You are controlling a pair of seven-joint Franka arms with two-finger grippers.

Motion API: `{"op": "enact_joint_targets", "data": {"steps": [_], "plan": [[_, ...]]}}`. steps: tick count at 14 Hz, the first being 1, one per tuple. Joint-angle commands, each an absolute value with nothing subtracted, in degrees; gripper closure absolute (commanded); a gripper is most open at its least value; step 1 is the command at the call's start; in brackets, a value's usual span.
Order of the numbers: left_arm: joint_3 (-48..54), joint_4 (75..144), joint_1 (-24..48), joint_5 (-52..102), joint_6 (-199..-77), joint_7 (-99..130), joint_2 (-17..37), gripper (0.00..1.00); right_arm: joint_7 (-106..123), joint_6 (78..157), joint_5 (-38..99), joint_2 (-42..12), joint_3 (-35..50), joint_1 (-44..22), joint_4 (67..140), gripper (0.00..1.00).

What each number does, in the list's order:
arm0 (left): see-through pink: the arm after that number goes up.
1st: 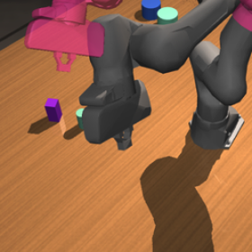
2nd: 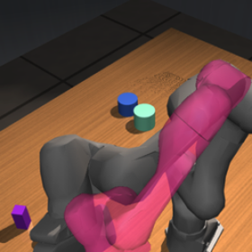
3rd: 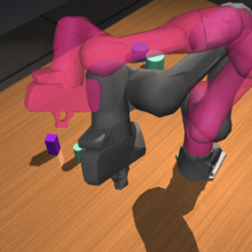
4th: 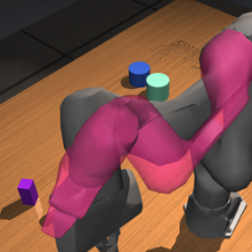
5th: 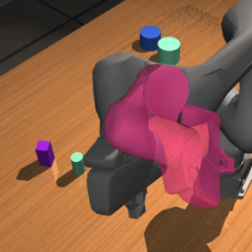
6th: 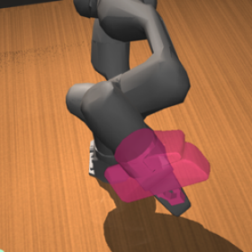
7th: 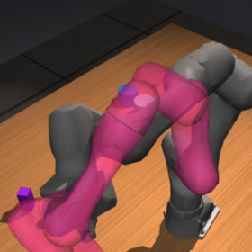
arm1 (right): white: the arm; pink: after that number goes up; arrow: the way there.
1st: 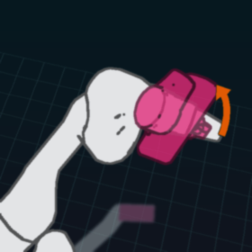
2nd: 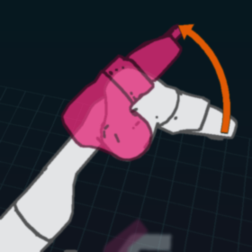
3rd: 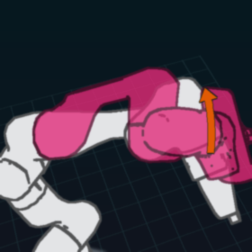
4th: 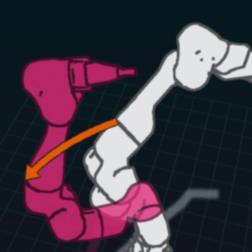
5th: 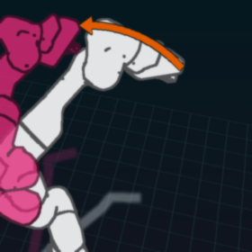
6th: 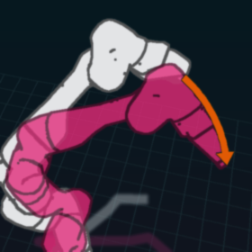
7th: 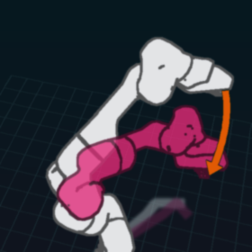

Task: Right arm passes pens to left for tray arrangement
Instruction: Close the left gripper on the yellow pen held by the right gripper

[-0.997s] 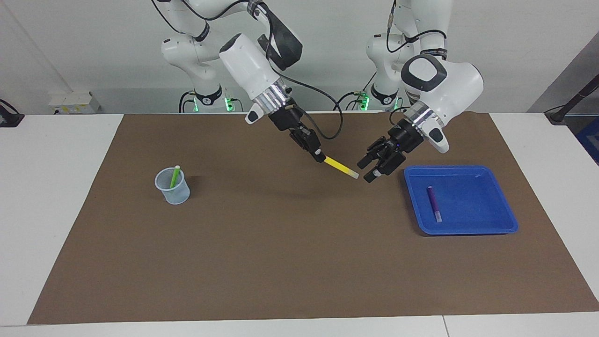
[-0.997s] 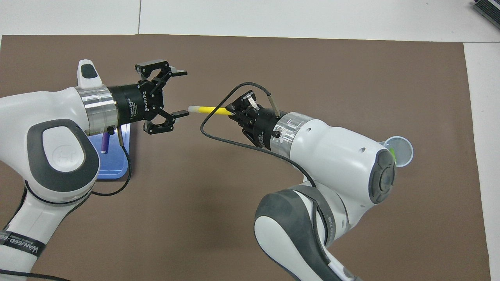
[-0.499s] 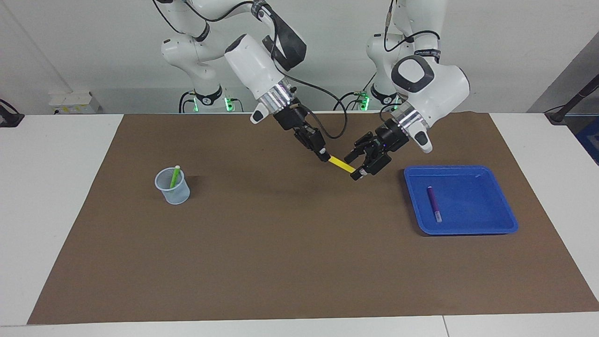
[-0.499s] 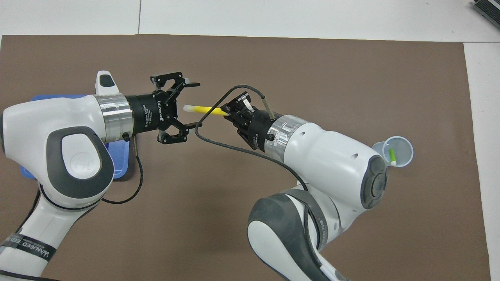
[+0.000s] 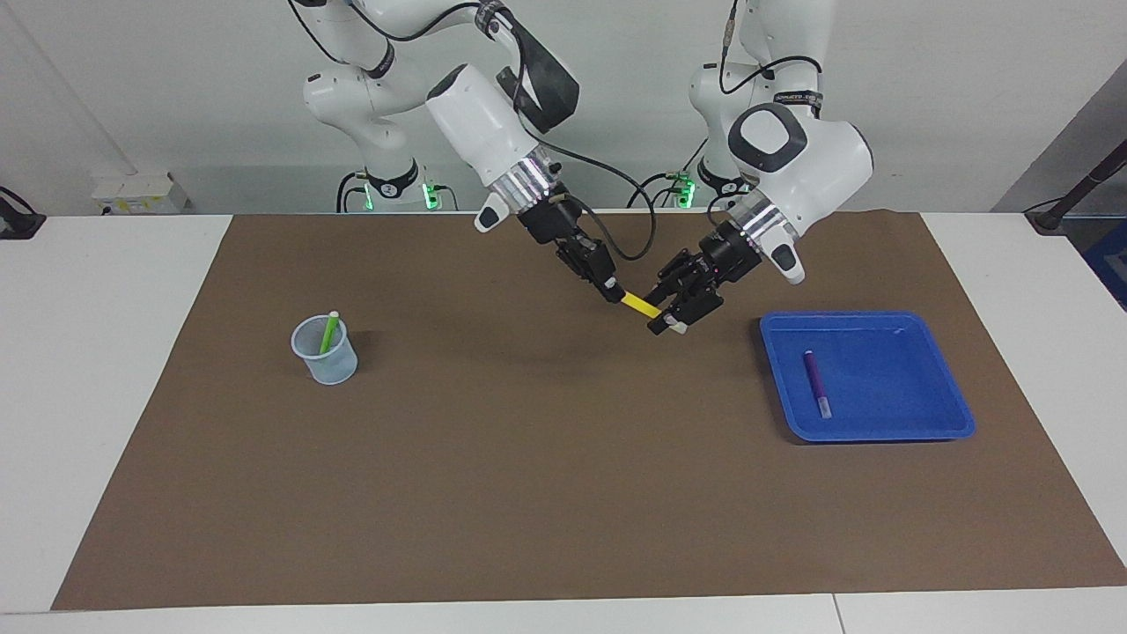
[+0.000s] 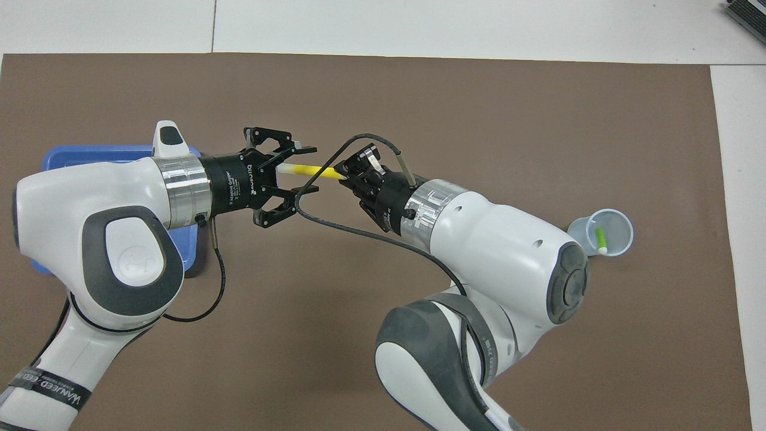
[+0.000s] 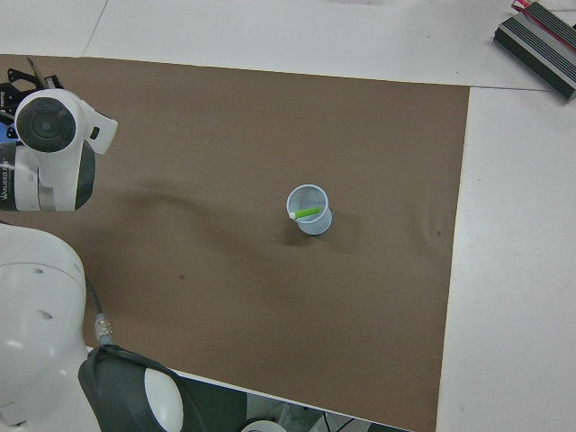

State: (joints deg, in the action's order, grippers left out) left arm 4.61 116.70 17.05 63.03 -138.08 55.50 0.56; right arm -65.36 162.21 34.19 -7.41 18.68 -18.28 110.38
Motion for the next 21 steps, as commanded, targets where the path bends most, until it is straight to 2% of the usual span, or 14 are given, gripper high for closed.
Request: {"op": "enact_joint_targets", "data": {"steps": [1, 4, 13, 14, 15, 16, 18, 21], "plan": [[3.9, 118.0, 17.8, 64.0, -138.0, 56.1, -1.1, 0.76, -65.3, 163.6, 35.4, -7.6, 18.9, -18.1, 110.7, 1.0], [3.9, 117.8, 17.5, 64.0, -137.3, 56.1, -1.1, 0.99, -65.1, 163.6, 35.4, -7.6, 18.9, -18.1, 110.7, 1.0], [3.1, 115.2, 16.0, 60.0, -131.5, 55.1, -1.2, 1.0, -65.7, 163.3, 35.7, -7.7, 18.9, -17.6, 110.6, 1.0], [3.1, 114.7, 15.6, 59.5, -130.4, 55.2, -1.1, 1.0, -65.7, 163.2, 35.9, -7.6, 18.9, -17.6, 110.4, 0.76], [3.1, 114.7, 15.3, 59.2, -130.2, 55.0, -1.2, 1.0, -65.7, 163.0, 35.9, -7.4, 18.9, -17.6, 110.5, 0.06], [3.1, 114.6, 15.2, 58.4, -129.8, 55.0, -1.2, 1.0, -65.7, 162.9, 35.9, -7.0, 18.9, -17.6, 110.5, 0.0], [3.0, 114.3, 14.8, 57.4, -129.1, 55.0, -1.2, 1.0, -65.7, 160.9, 35.9, -6.4, 18.7, -17.3, 110.5, 0.0], [3.0, 113.6, 13.8, 54.9, -126.3, 54.5, -1.3, 1.0, -61.6, 149.5, 35.0, -4.4, 18.4, -13.7, 109.9, 0.0]]}}
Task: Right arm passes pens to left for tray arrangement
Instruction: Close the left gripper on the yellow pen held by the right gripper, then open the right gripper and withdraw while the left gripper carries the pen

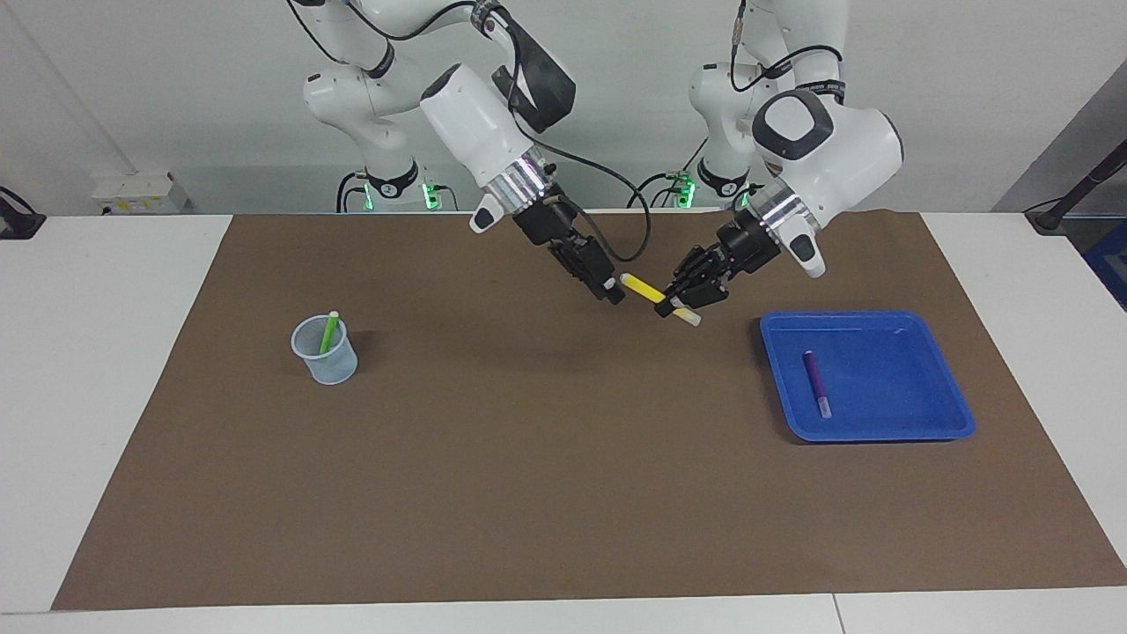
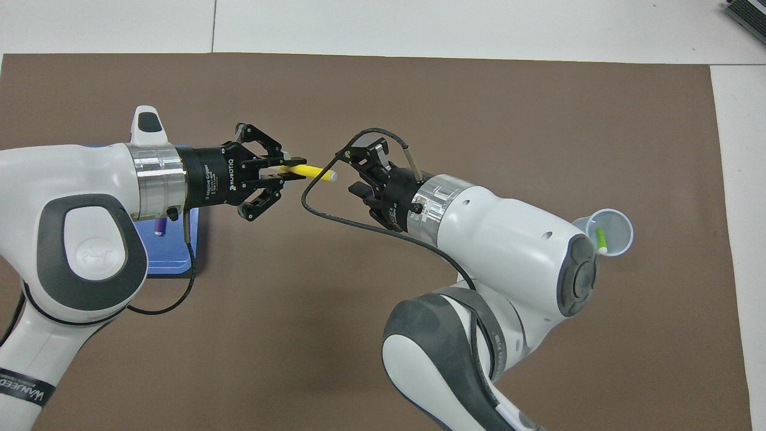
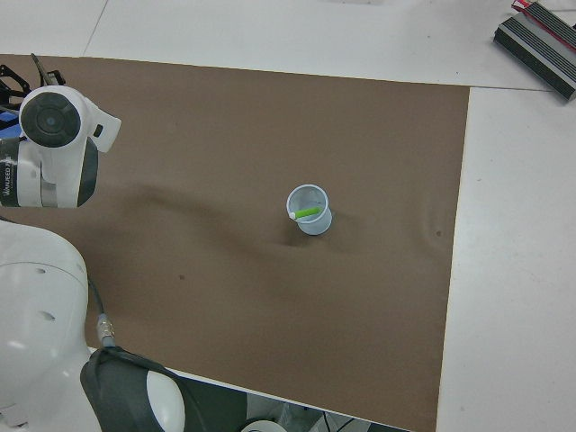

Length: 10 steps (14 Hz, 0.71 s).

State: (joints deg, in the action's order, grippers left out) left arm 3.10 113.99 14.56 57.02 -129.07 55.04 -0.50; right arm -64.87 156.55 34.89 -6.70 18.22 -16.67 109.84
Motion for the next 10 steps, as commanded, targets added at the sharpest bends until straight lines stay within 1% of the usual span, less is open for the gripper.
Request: {"op": "enact_joint_targets", "data": {"steps": [1, 4, 6, 10], "plan": [[3.0, 113.5, 13.3, 53.5, -125.3, 53.4, -1.5, 1.0, -56.5, 143.9, 35.0, -3.4, 18.4, -11.8, 109.9, 0.0], [3.0, 113.0, 9.9, 49.8, -118.0, 43.8, -1.8, 1.0, -40.4, 127.1, 32.4, -1.1, 18.3, -4.8, 109.9, 0.0], [3.0, 112.2, 6.9, 46.1, -112.9, 37.5, -2.1, 1.0, -32.8, 118.3, 25.2, -0.3, 18.3, -1.6, 109.9, 0.0], [3.1, 110.4, 3.8, 36.3, -106.3, 24.3, -1.9, 1.0, -30.1, 107.7, 10.8, 1.5, 18.4, 0.6, 110.2, 0.0]]}}
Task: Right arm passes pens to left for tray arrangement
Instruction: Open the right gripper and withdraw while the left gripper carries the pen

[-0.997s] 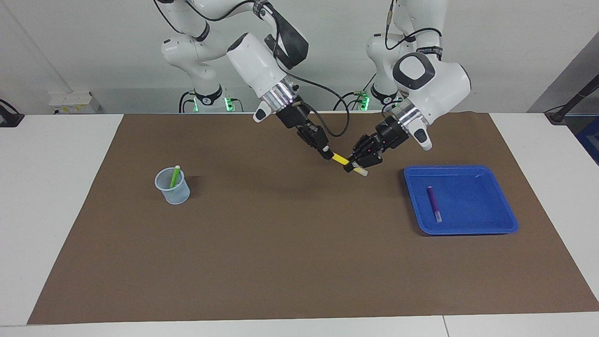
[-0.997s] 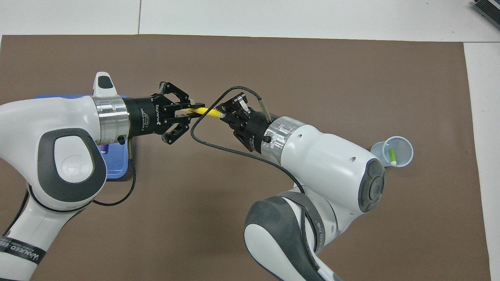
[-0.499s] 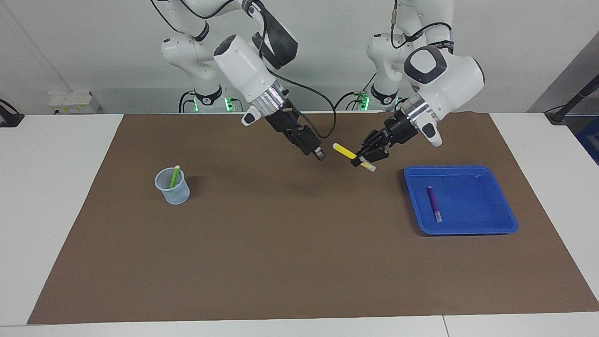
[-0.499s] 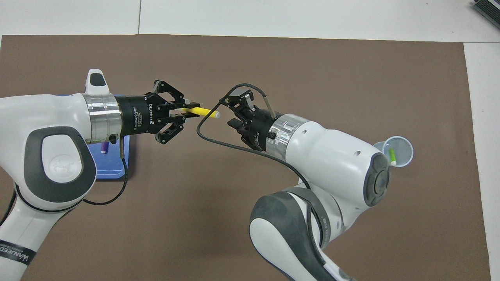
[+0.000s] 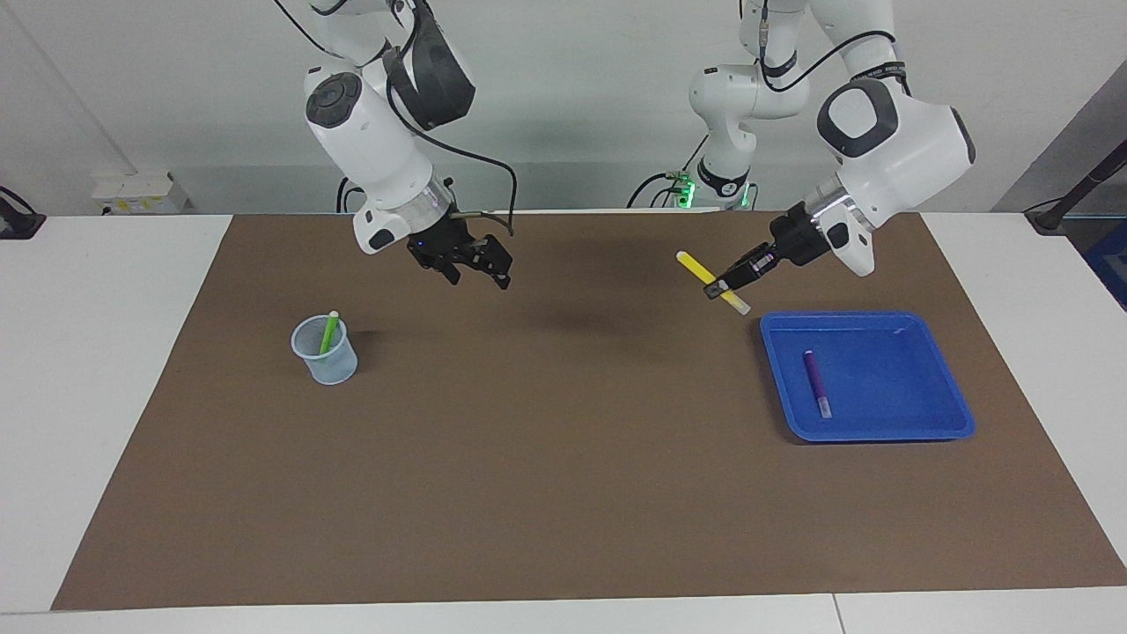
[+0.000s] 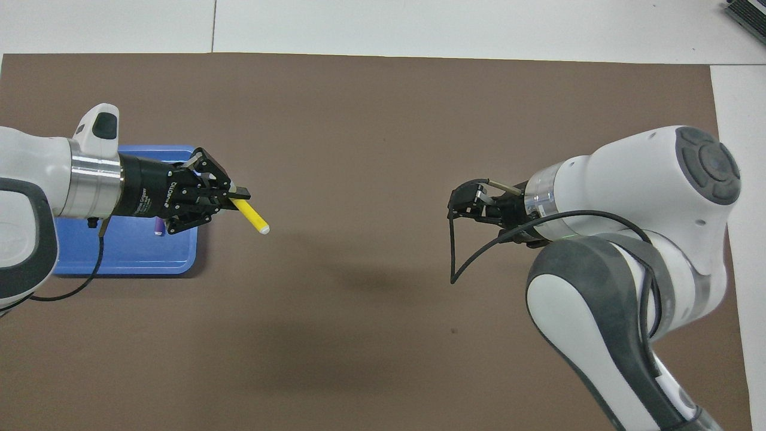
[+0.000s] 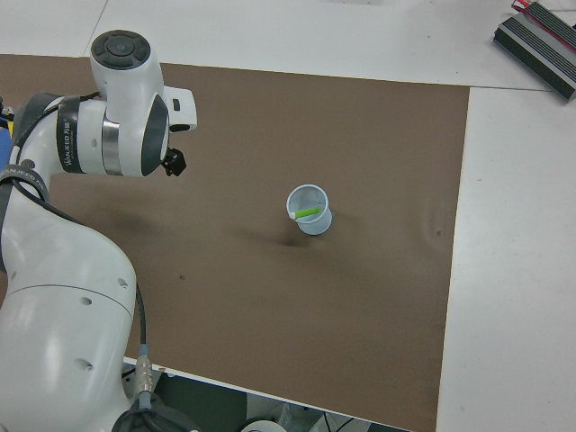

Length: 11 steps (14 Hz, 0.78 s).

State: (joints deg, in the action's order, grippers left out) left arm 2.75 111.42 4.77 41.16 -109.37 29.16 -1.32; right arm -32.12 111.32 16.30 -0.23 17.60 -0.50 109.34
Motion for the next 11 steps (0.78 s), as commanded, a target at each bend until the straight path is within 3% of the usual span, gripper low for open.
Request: {"op": "enact_joint_targets", "data": {"steps": [1, 6, 11], "plan": [[3.1, 110.3, 3.3, 33.9, -105.5, 21.2, -1.9, 1.0, -27.5, 105.6, 8.4, 2.3, 18.4, 1.1, 110.6, 0.0], [3.0, 110.0, -0.5, 23.2, -101.6, 6.8, -1.9, 1.0, -12.5, 103.4, -0.6, 5.3, 18.4, 6.8, 116.5, 0.0], [3.0, 110.5, -4.4, 15.0, -100.7, -5.5, -1.0, 1.0, 0.2, 110.2, -3.0, 6.3, 18.4, 12.6, 122.2, 0.0]]}}
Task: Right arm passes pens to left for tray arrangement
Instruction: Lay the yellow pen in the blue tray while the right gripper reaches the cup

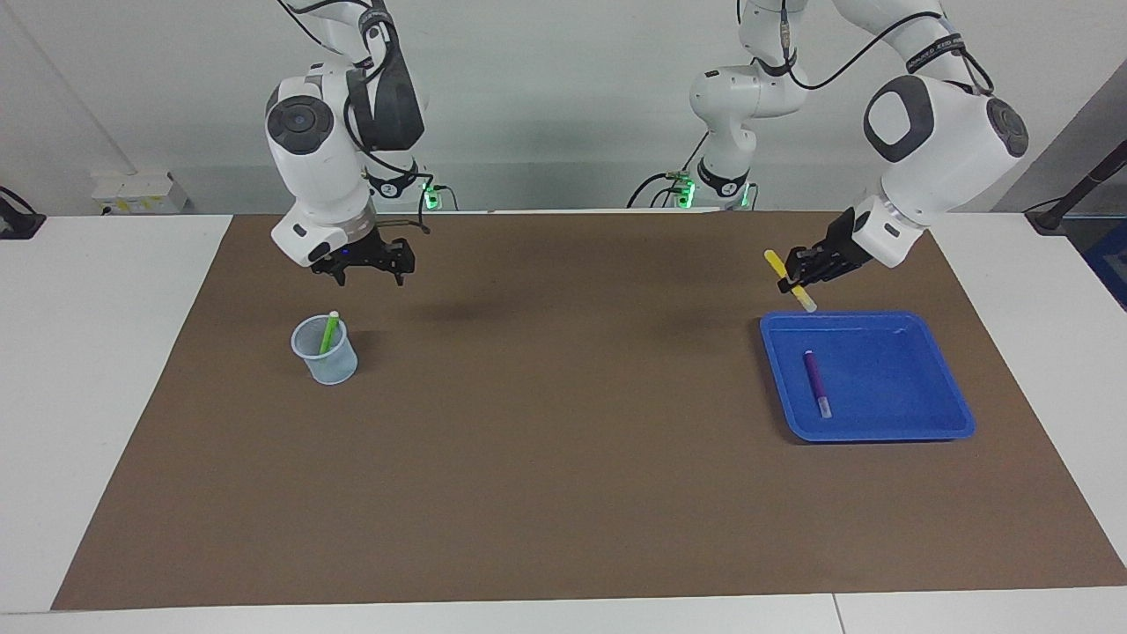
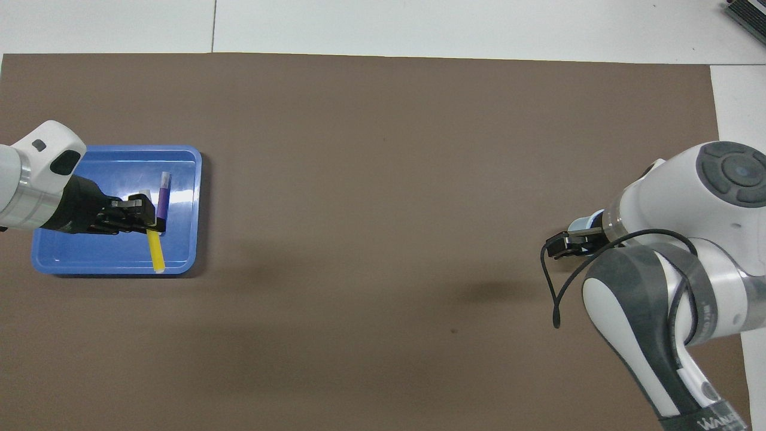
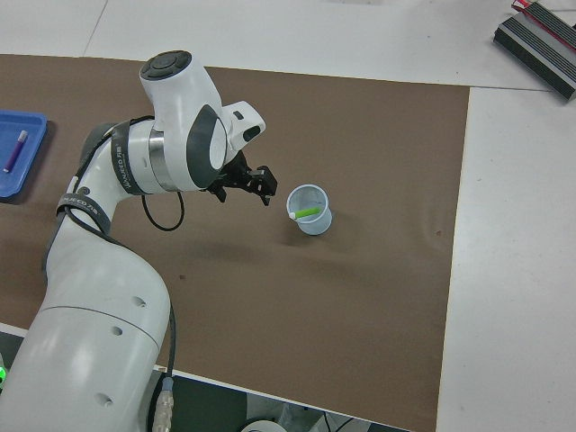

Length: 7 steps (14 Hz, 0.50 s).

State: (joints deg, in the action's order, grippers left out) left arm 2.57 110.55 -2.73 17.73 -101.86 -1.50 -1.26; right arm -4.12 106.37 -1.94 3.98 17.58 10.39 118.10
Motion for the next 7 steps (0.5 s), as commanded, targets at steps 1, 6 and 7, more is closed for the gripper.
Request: {"op": "enact_joint_targets", "data": {"steps": [1, 6, 7], "plan": [[3.0, 110.7, -5.2, 13.8, -100.7, -7.3, -0.8, 1.0, 1.4, 111.9, -3.1, 6.2, 18.3, 13.1, 123.2, 0.0], [2.9, 111.1, -8.3, 11.6, -104.0, -13.4, 1.7, 1.0, 4.3, 116.8, -5.6, 5.7, 18.4, 15.1, 126.8, 0.08], [2.9, 111.1, -8.8, 9.7, -104.9, -14.0, 2.8, 1.0, 5.3, 117.7, -5.6, 5.7, 18.4, 15.8, 127.3, 0.08]]}}
